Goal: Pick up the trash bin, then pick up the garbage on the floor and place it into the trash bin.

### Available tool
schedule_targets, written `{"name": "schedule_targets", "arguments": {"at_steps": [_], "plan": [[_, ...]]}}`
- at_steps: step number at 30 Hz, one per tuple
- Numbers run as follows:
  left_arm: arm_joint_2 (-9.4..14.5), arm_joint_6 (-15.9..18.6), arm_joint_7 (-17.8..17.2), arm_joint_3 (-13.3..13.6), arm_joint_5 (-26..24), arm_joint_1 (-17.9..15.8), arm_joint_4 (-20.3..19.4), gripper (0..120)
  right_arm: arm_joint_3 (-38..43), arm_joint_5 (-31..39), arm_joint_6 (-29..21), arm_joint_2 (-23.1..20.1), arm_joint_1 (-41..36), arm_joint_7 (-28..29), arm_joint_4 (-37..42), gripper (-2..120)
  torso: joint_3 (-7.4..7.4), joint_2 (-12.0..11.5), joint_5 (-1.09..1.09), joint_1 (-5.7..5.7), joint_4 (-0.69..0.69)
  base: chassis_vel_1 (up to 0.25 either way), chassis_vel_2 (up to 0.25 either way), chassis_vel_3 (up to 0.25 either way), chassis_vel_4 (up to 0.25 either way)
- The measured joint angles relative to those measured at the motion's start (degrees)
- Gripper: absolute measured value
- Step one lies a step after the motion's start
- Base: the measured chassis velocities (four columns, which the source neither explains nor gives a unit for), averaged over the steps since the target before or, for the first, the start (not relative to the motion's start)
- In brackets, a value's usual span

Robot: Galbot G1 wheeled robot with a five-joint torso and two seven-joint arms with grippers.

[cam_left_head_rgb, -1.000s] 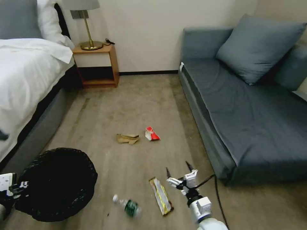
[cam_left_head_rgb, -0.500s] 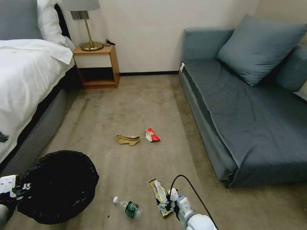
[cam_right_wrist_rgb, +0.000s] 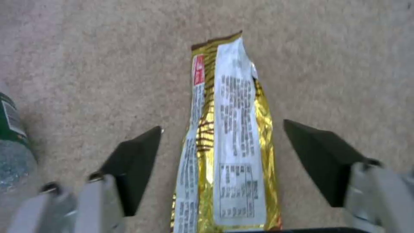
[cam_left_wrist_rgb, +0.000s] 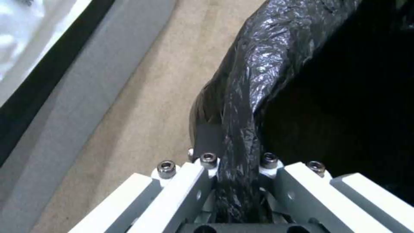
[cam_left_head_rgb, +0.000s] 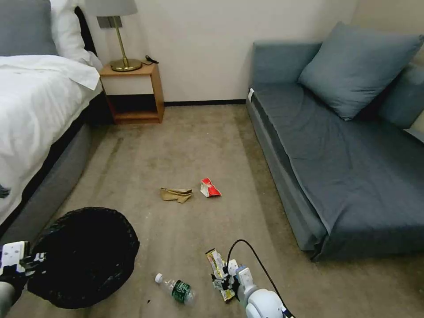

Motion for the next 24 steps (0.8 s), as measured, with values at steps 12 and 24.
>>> {"name": "schedule_targets", "arguments": {"at_steps": [12,24], "plan": [[0.02,0.0,0.05,0.36,-0.02,-0.16,-0.07,3,0.0,-2.22,0.16,0.35,0.0,-0.39,-0.01,37,0.01,-0.01,0.04,0.0,-0.04,0.0,0.0,0.0,0.0],[-0.33,0.0,0.06,1.49,0.39,-0.45,-0.12,3,-3.11,1.39,-1.01,-7.03,0.08,-0.78,5.77,43,0.06,-0.05,0.14,0.0,-0.08,0.0,0.0,0.0,0.0]]}}
